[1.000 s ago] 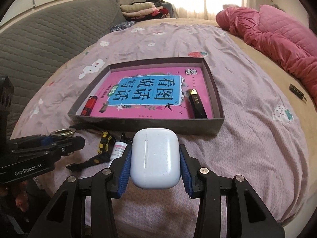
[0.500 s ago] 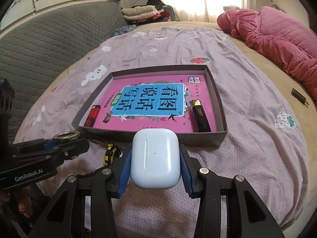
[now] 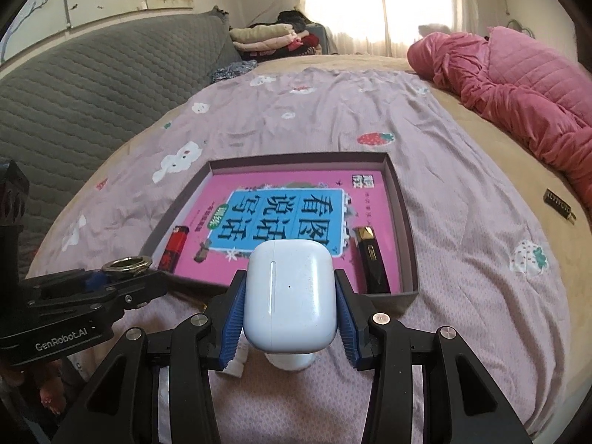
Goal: Organize rigid objects
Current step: 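Carry the brass cup into the tray with the left tool while the right tool carries the earbud case in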
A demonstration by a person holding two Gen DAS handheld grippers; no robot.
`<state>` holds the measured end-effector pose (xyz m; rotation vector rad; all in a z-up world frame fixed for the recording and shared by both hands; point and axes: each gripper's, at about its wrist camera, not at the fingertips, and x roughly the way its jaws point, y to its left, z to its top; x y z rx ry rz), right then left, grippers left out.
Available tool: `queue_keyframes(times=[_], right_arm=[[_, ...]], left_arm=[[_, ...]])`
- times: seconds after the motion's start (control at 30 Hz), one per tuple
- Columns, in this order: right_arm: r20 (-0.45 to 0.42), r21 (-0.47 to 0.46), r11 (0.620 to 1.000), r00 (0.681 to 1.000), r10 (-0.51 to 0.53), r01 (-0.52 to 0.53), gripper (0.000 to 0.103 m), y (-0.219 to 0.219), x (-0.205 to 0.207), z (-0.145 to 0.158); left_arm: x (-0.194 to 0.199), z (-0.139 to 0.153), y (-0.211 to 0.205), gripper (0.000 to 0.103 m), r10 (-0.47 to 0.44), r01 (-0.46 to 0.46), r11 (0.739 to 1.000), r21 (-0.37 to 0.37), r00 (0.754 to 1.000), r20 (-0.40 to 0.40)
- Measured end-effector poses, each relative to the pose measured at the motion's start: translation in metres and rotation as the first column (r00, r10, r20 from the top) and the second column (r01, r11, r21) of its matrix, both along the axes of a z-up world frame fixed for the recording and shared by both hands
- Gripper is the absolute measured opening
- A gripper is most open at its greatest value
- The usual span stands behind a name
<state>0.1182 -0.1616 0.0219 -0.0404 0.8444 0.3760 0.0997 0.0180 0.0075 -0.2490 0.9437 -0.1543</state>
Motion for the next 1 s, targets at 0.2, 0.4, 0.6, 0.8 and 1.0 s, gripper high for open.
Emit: queue_keyframes(times=[0.2,0.4,0.6,0.8,1.0], right_arm=[[0.022,0.003,1.000,1.000,0.004,-0.004,0.045,0.004,0.007,0.009],[0.033,-0.011,1.000,0.999,0.009,-0.008,0.045,0.008,0.013,0.012],[0.034,-0.022,1.000,0.999,0.011,-0.010,0.045,0.012,0.019,0.010],[0.027,-0.026,1.000,1.000,0.001,0.000,0.045,0.011,0.032,0.007],[0.018,-0.029,1.000,1.000,-0.005,0.005,0.045,0.015,0.048,0.004]], left_arm=[[0.009,0.005,0.002,0.036,0.009,-0.009,1.000,0.000,1.000,0.006],[0.016,0.005,0.002,0.036,0.010,-0.010,1.000,-0.001,1.000,0.004],[0.024,0.002,0.004,0.036,0.009,-0.009,1.000,-0.004,1.000,-0.001],[0.035,-0.001,0.006,0.036,0.013,-0.013,1.000,0.001,1.000,-0.007],[0.050,-0.007,0.010,0.036,0.020,-0.020,1.000,0.001,1.000,-0.023]])
